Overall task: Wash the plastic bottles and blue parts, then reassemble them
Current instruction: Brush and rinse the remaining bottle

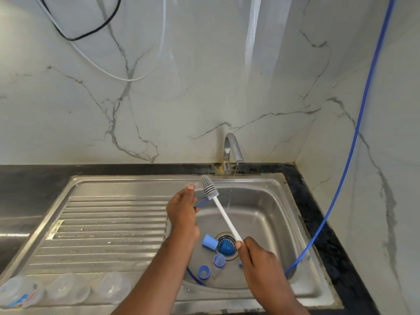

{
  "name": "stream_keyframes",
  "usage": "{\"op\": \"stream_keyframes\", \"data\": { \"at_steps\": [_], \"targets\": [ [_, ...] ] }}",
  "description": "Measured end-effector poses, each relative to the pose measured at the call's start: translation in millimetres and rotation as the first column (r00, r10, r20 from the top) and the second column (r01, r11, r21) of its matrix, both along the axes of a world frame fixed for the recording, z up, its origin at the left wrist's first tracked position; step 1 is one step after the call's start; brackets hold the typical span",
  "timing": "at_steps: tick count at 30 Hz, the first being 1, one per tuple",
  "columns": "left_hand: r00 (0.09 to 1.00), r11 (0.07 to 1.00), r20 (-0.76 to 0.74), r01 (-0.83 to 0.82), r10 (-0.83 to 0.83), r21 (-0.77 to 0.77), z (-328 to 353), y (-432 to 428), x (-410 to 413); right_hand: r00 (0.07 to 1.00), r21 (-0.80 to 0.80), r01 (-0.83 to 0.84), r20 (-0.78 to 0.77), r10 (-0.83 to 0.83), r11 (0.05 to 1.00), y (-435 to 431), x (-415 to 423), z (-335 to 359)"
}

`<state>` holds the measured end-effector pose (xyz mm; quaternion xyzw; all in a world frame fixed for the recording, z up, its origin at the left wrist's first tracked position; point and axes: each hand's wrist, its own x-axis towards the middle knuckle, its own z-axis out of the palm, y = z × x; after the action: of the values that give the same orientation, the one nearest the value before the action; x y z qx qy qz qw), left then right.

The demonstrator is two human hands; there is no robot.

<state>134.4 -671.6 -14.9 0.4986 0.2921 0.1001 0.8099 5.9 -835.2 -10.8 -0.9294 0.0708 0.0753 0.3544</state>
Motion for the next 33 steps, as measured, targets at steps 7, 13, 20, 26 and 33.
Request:
{"op": "stream_keyframes", "data": {
  "at_steps": [7, 13, 20, 26, 33],
  "targets": [
    [0.991, 0.984, 0.044, 0.116, -0.123, 0.132, 6.0, -4.0, -17.6, 0.999, -0.078, 0.030, 0.027, -0.028, 0.997, 13.9, 7.8, -0.2],
    [0.999, 1.000, 0.037, 0.009, -0.010, 0.009, 3.6, 16.7, -8.0, 1.000, -0.267, 0.020, 0.008, -0.019, 0.964, 19.4, -11.9, -2.0],
    [0.987, 0.975, 0.093, 0.115, -0.134, 0.188, -2.8, 9.3, -18.5, 0.999, -0.291, 0.000, 0.031, 0.009, 0.957, 19.2, -4.3, 17.5],
    [0.996, 0.970, 0.087, -0.036, 0.015, 0.241, -13.1, 24.5, -8.1, 0.999, -0.273, -0.028, -0.026, 0.022, 0.962, 27.5, -19.0, 10.2],
    [0.998, 0.992, 0.041, 0.038, -0.043, 0.123, -20.2, 21.9, -13.3, 1.000, -0.209, 0.009, 0.021, -0.005, 0.978, 27.8, -11.1, -0.9]
  ]
}}
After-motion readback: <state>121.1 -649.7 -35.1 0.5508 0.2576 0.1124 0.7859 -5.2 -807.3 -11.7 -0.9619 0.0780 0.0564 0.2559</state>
